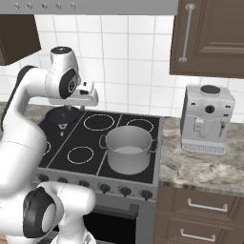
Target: Move the pot and pan from the stove into the sink.
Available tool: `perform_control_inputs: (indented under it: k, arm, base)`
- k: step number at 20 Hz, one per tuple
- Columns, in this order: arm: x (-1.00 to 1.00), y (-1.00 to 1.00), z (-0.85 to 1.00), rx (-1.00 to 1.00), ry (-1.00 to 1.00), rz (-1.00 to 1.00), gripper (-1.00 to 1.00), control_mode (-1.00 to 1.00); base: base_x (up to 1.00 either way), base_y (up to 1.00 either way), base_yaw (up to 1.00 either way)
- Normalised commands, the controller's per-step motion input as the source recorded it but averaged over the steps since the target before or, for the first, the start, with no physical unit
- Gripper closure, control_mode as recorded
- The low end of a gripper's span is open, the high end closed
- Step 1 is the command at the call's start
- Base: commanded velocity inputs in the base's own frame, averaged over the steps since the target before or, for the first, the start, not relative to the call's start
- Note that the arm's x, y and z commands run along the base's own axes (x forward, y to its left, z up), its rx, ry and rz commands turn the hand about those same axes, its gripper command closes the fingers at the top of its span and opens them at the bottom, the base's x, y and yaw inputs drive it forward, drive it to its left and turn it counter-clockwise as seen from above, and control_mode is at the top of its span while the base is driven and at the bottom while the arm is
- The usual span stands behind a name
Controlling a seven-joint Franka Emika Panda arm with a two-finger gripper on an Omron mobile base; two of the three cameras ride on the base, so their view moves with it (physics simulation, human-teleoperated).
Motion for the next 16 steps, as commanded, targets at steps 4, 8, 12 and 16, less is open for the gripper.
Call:
perform_control_inputs:
  k: [4, 8, 12, 16]
  arm:
    - [-0.01, -0.01, 0.00, 0.00, 0.00, 0.00, -1.00, -1.00]
    - [-0.01, -0.23, -0.07, 0.00, 0.00, 0.00, -1.00, -1.00]
    - [0.00, -0.40, -0.10, 0.01, 0.00, 0.01, -1.00, -1.00]
    - [0.00, -0.44, -0.13, 0.00, 0.00, 0.10, -1.00, -1.00]
  base:
    - [0.00, 0.00, 0.00]
    - [0.00, 0.00, 0.00]
    - [0.00, 0.00, 0.00]
    - [0.00, 0.00, 0.00]
